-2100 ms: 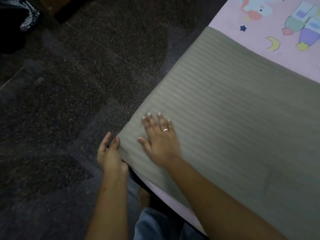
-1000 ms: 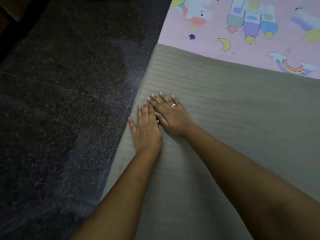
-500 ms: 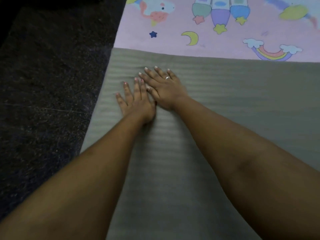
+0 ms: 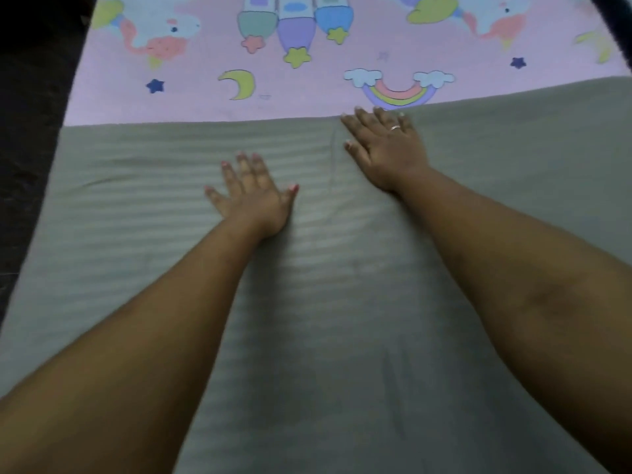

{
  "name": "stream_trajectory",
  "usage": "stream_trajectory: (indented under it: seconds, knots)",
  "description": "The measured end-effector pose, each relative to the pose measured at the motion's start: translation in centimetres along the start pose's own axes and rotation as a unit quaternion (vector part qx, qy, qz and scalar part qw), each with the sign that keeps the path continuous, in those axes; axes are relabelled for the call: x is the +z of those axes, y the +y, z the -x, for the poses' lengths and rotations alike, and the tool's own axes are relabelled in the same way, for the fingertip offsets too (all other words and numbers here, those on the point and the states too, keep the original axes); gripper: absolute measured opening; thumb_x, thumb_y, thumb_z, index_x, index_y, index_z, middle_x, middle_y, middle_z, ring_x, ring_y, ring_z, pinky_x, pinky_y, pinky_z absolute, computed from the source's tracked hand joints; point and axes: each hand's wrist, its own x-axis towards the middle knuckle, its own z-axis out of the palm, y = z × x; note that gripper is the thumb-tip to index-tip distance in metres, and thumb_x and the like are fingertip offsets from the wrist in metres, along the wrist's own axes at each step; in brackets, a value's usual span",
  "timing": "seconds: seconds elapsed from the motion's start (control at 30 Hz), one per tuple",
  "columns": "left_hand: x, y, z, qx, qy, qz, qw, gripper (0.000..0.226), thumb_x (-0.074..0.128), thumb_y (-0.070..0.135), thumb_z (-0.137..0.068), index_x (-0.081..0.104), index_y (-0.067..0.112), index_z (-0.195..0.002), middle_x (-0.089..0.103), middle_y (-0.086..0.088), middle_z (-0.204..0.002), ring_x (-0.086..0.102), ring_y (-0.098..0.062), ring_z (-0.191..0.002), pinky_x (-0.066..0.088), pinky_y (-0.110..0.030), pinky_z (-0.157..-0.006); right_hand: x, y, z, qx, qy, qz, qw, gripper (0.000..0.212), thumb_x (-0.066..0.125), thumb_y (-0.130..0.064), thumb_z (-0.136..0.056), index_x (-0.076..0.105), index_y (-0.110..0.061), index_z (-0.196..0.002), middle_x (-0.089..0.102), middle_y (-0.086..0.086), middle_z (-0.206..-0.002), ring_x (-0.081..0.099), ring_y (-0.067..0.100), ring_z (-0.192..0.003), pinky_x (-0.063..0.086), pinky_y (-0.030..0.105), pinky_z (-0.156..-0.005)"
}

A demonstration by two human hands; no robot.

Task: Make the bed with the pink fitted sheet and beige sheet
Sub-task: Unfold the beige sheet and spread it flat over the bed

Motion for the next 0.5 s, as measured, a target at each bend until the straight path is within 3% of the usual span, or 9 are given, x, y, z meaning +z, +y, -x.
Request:
stream_trajectory:
  seconds: [0.2, 0.33, 0.5]
  knots:
    - [3.1, 15.6, 1.9, 0.153, -0.027, -0.008, 0.988, 0.080, 0.019, 0.062, -0.094, -0.015, 0.015, -0.149, -0.026, -0.002, -0.156, -0.027, -0.032, -0.141, -0.016, -0.061, -0.107, -0.1, 7.7, 2.6, 0.039, 0.012, 0.018, 0.999, 0.052, 0.022, -0.047, -0.101, 0.015, -0.035, -0.151, 0.016, -0.005, -0.159, 0.014, 0.021, -0.147, 0.005, 0.048, -0.117]
    - [3.9, 21.0, 2.0, 0.169, -0.036, -0.010, 0.985, 0.084, 0.020, 0.065, -0.092, -0.019, 0.016, -0.148, -0.030, -0.001, -0.154, -0.029, -0.032, -0.139, -0.017, -0.061, -0.107, 0.1, 11.8, 3.9, 0.073, 0.020, 0.006, 0.997, 0.052, 0.022, -0.049, -0.100, 0.015, -0.037, -0.151, 0.014, -0.007, -0.160, 0.009, 0.019, -0.148, 0.003, 0.049, -0.117]
    - [4.0, 23.0, 0.9, 0.157, -0.033, -0.021, 0.987, 0.091, 0.025, 0.072, -0.087, -0.021, 0.020, -0.148, -0.031, 0.002, -0.153, -0.029, -0.032, -0.139, -0.015, -0.064, -0.107, -0.3, 18.7, 5.5, 0.134, 0.019, -0.008, 0.991, 0.054, 0.020, -0.053, -0.099, 0.015, -0.037, -0.151, 0.013, -0.006, -0.160, 0.008, 0.022, -0.148, 0.002, 0.049, -0.117]
